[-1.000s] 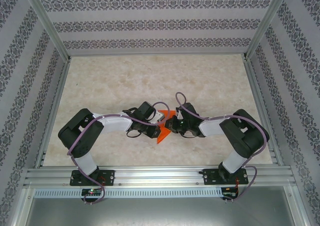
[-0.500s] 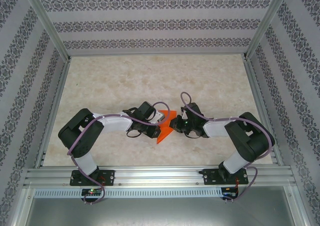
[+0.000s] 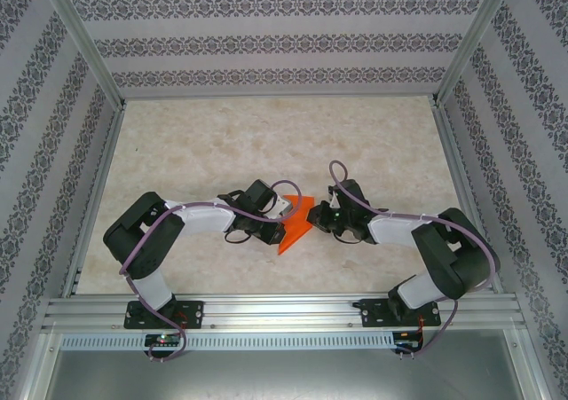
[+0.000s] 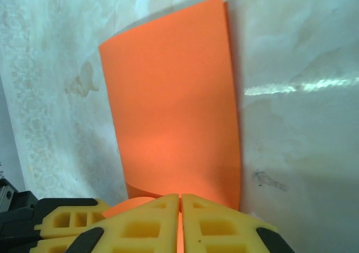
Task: Fold a paper plane with a square sheet of paper (pick it up from the middle)
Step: Third fold the triangle at the center of the table.
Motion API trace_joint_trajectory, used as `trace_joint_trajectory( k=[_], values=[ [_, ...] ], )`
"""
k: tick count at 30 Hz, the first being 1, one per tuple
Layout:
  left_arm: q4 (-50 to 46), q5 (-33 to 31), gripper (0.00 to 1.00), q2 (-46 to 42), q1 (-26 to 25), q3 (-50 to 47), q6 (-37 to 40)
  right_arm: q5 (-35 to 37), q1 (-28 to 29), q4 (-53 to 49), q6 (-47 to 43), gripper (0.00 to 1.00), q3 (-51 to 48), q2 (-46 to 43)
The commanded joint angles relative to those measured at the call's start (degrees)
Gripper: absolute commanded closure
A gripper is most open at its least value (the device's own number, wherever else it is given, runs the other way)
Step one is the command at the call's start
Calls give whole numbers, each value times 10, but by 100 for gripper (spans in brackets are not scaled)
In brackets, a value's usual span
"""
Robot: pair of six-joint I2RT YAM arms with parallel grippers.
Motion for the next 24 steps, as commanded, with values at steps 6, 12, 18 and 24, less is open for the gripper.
trace_joint_trajectory(
  k=[6,12,18,24],
  values=[
    [-25,-7,91,20,5,1,16,14,-3,2,-4,89,1,55],
    [-26,-7,91,19,5,-1,16,26,-3,-61,-16,89,18,-29],
    [-26,-9,91,20,5,2,16,-6,11,-66,-20,87,39,-69],
    [-27,-9,91,19,5,2,16,-13,50,-16,11,88,44,-18]
  ],
)
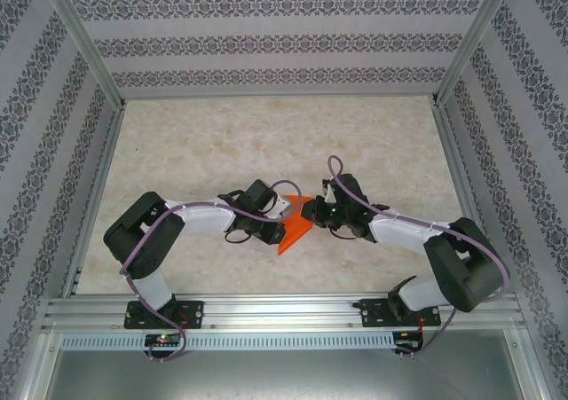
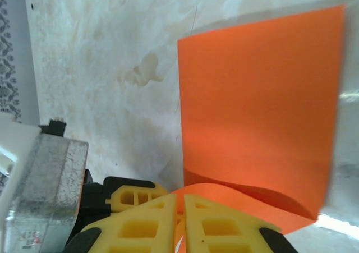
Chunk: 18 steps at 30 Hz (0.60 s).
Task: Fold a paper plane with a square sheet of paper (pick it up from the middle)
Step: Third fold the triangle at the center of the table.
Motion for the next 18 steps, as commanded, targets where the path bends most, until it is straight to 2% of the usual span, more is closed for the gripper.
trace_joint_trajectory(
  k=[1,13,18],
  values=[
    [-26,-10,91,19,5,1,16,-13,16,37,17,88,7,39],
    [-30,-17,90,13,5,3,9,15,23,34,7,91,0,137],
    [-48,-33,84,-7,5,12,-11,25,25,21,3,92,-9,137]
  ],
)
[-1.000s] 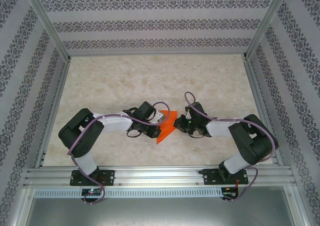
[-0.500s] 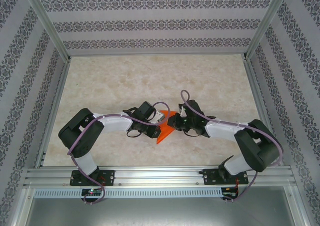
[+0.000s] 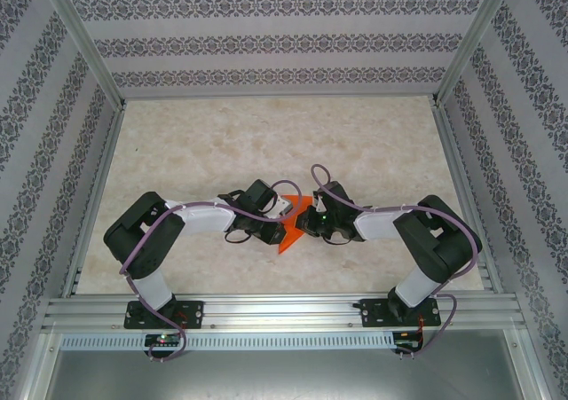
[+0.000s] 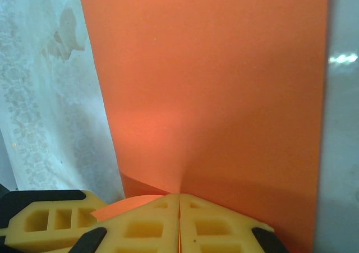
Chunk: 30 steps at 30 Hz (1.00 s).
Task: Fold a paper plane with a square sheet of paper (pick it up from the middle)
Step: Third fold the triangle at the center of the table.
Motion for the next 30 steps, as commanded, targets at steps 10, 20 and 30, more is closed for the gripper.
trace_joint_trajectory(
  k=[10,20,30],
  values=[
    [-72,-37,66,-83,6,31,-107,36,6,-38,-12,92,-11,18],
    [40,100,78,-83,6,14,-262,38,6,-31,-6,92,-12,23],
    [52,153,78,-26,0,13,-283,39,6,-35,-7,92,-10,23]
  ],
)
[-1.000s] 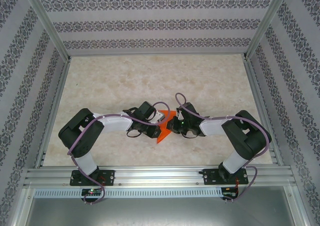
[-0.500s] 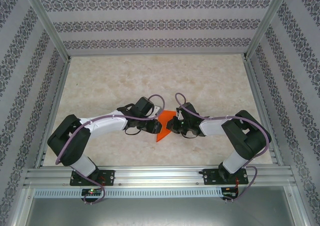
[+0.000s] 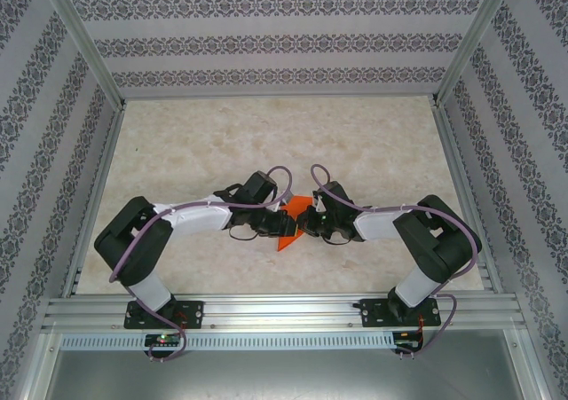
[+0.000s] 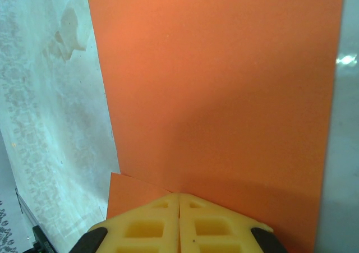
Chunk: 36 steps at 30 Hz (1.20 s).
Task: Fold a paper plane with a square sheet of paper (pick it up from the middle)
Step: Third fold the triangle at the center of the table.
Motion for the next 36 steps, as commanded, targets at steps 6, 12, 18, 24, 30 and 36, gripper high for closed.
trace_joint_trajectory(
  k=[6,12,18,24,30,36],
  values=[
    [5,37,77,37,-12,11,1,37,6,-35,-4,92,-9,24],
    [-36,-7,78,54,-14,21,24,39,6,-36,-5,92,-7,25],
    [-46,-31,79,65,-14,16,32,39,6,-37,-6,92,-7,27],
    [-44,-32,79,78,-14,5,33,39,6,-42,-9,92,-5,29],
    [-41,-22,80,82,-14,-9,29,45,5,-53,-14,92,-4,27],
    [-24,14,80,71,-14,-34,20,50,5,-64,-18,92,-2,28]
  ],
)
